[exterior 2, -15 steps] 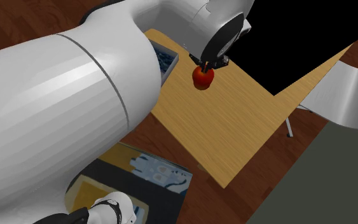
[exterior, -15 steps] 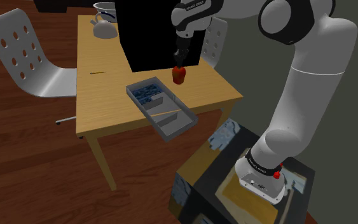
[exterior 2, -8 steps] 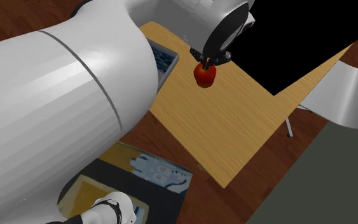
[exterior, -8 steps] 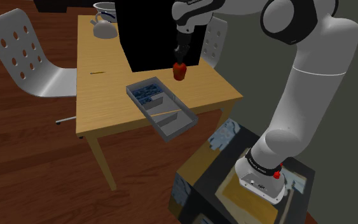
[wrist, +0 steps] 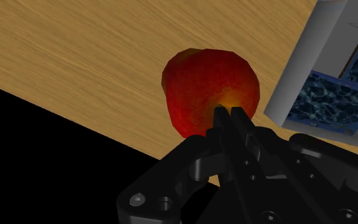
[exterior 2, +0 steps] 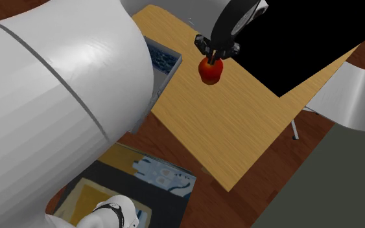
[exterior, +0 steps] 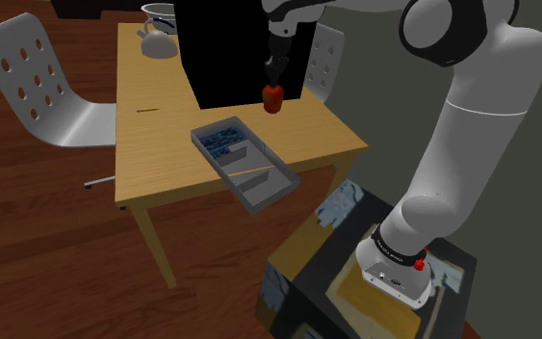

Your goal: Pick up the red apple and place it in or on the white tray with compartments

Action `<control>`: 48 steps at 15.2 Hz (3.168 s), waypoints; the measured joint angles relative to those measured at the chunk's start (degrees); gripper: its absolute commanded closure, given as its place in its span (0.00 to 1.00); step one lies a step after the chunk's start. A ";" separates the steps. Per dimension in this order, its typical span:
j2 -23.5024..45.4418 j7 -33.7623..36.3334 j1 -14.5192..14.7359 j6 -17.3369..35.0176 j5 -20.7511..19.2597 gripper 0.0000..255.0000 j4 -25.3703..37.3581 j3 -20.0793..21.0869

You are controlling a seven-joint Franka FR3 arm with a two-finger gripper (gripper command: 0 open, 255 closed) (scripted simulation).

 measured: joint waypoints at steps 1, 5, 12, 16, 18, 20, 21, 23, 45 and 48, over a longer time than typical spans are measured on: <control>-0.24 -0.02 -0.05 -0.69 -0.06 1.00 0.45 -0.05; -0.67 0.20 -0.07 -3.55 -0.23 1.00 2.89 -0.10; -1.40 0.95 0.16 -7.93 -0.49 1.00 6.58 -0.01; -6.39 5.43 3.00 -8.41 -1.70 1.00 2.43 1.59; -8.86 7.60 4.25 -8.39 -2.20 1.00 0.11 2.47; -11.04 10.24 5.67 -8.49 -2.62 1.00 -1.85 3.63; -12.43 11.37 6.25 -8.73 -2.83 1.00 -2.95 4.13; -14.13 13.88 7.49 -9.30 -3.06 1.00 -3.95 5.32; -21.55 26.80 13.54 -3.40 -3.06 1.00 -16.71 12.38; -21.13 26.78 13.57 -1.14 -3.03 1.00 -18.57 12.43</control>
